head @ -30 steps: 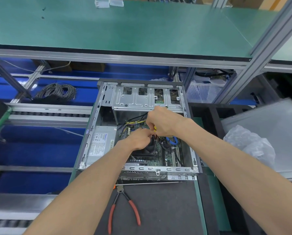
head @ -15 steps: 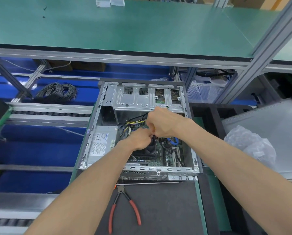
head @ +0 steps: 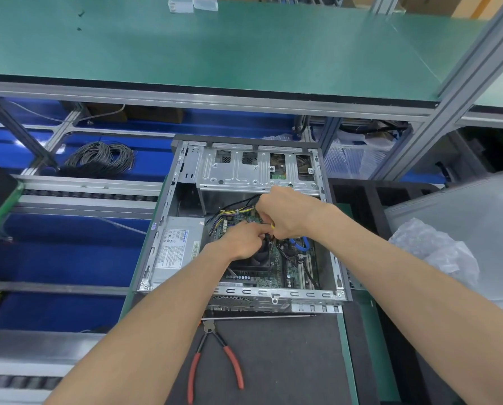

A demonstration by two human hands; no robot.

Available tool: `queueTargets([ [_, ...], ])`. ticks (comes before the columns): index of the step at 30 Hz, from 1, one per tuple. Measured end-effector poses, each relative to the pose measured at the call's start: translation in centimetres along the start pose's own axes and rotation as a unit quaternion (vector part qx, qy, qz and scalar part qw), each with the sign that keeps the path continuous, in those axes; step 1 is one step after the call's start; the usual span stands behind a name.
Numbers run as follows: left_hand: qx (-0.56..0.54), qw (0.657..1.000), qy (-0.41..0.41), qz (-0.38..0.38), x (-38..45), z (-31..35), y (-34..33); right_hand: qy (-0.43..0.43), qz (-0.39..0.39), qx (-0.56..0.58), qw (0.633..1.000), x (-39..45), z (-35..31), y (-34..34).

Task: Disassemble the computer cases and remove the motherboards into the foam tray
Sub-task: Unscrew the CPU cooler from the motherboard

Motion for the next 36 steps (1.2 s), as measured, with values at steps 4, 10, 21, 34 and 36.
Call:
queueTargets([
  [4,0.007,1.0,0.006,0.009,0.2,-0.4,-0.1,-0.054,0.007,0.0,0.998,-0.1,0.7,-0.1],
  [10,0.001,1.0,0.011,0.014,0.1,-0.4,-0.1,0.0,0.016,0.007,1.0,0.5,-0.4,0.6],
  [21,0.012,1.0,0.012,0.009,0.0,-0.3,0.0,-0.012,0.005,-0.009,1.0,0.3,-0.4,0.4],
  [34,-0.057,0.997,0.021,0.053,-0.8,0.4,1.1,0.006,0.022,-0.023,0.999,-0.4,-0.4,0.3],
  [36,-0.086,0.993,0.037,0.069,-0.8,0.2,1.0,0.006,0.024,-0.024,0.999,-0.4,-0.4,0.4],
])
Point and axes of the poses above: each hand's wrist, its own x-axis towards the middle knuckle, its own y-axis out of the back of the hand, z = x × y, the point moved 3 cm from there along x, towards the middle knuckle, and after that the axes turned 13 degrees about z, right-handed, at the moved point
